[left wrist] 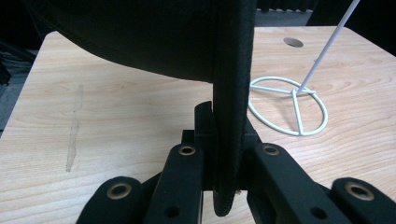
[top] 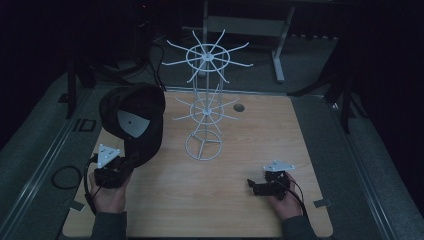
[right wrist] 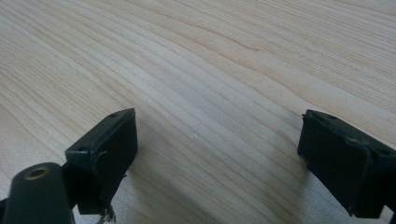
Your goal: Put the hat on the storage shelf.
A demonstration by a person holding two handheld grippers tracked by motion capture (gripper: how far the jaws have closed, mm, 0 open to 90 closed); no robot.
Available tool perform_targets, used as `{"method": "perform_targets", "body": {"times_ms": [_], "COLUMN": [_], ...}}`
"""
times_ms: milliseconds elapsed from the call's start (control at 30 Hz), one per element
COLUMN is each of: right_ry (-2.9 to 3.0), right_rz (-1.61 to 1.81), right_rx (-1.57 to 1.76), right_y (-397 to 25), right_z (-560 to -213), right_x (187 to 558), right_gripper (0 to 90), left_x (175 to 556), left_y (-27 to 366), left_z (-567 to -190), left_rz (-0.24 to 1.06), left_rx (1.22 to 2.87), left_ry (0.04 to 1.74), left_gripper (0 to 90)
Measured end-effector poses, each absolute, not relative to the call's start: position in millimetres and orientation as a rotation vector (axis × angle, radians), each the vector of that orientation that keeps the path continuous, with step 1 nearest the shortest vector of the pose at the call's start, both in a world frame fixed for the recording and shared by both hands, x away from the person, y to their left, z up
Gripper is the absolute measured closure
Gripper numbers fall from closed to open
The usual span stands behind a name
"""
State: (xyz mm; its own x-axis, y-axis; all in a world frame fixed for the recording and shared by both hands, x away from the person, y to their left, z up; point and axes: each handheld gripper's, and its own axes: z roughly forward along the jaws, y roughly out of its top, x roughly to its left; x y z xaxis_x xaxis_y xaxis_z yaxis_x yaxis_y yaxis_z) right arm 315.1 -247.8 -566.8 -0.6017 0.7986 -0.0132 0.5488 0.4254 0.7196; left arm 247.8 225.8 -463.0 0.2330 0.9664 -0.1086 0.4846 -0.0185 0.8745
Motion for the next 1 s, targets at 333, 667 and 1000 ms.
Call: {"method": "perform_targets", "body": {"times_ms": [333, 667, 1000], "right_ry": [2.330, 2.331, 2.330], "right_rz": [0.981, 0.982, 0.983], "right_rx": [1.153, 1.151, 1.153], "right_y": [-247.8, -247.9, -247.7], "right_z": [-566.8, -566.8, -566.8], "right_x": [315.1, 315.2, 315.1], "right_gripper": [11.8, 11.8, 11.9], "left_x": [248.6, 248.2, 247.7], "left_y": [223.0, 221.0, 220.5], "left_z": [-456.4, -451.4, -446.7], "left_rz": [0.726, 0.755, 0.765], "left_rx": [1.643, 1.636, 1.631], "left_ry": [1.367, 1.362, 1.356], "left_gripper": [86.4, 86.3, 86.3]}}
